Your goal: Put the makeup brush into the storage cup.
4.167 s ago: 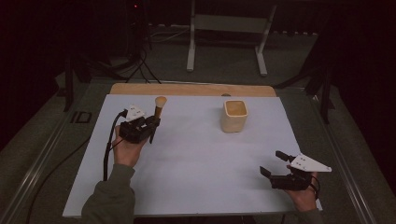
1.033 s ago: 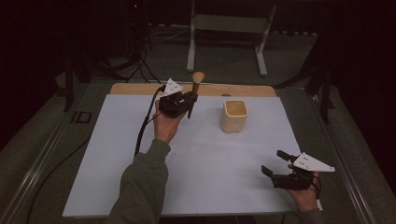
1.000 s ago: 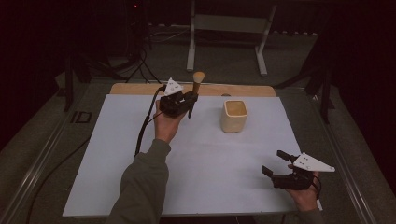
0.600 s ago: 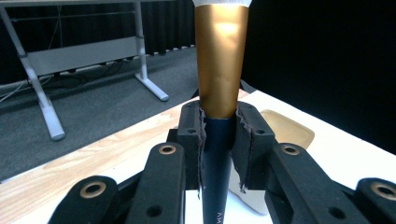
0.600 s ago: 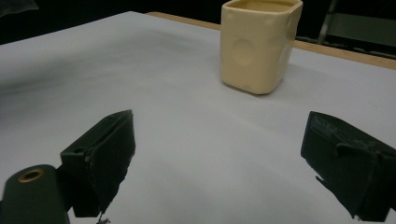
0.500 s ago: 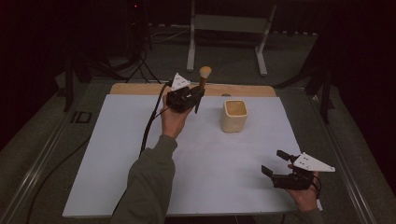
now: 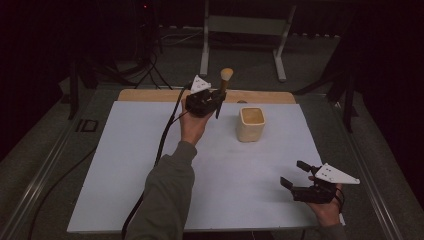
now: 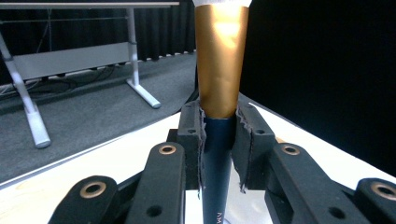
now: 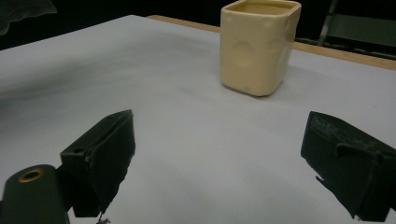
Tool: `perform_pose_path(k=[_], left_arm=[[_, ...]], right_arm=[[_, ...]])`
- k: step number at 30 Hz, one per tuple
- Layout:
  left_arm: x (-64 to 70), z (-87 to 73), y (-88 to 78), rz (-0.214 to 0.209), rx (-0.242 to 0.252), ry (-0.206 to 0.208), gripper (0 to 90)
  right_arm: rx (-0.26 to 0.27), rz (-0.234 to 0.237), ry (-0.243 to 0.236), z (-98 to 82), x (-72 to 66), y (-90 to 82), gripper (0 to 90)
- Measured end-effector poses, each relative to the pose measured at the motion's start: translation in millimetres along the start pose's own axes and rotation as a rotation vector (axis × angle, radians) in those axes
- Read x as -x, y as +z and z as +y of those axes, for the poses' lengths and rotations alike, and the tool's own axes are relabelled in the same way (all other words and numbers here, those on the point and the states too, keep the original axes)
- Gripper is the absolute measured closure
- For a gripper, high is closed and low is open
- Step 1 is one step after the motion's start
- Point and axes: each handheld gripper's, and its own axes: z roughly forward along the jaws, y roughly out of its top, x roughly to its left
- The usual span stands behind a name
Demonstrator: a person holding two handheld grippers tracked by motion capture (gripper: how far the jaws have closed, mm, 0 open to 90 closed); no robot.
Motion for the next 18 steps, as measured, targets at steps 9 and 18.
perform_pose_path(k=[9,18], left_arm=[[7.1,0.6,13.6,-0.013,-0.005,0.006,74.9],[14.4,5.6,23.1,-0.027,0.003,0.006,74.9]], right_arm=[[0.004,0.004,0.006,0.2,0.4,-0.4,9.9],[0.01,0.003,0.009,0.1,1.0,-1.4,9.9]])
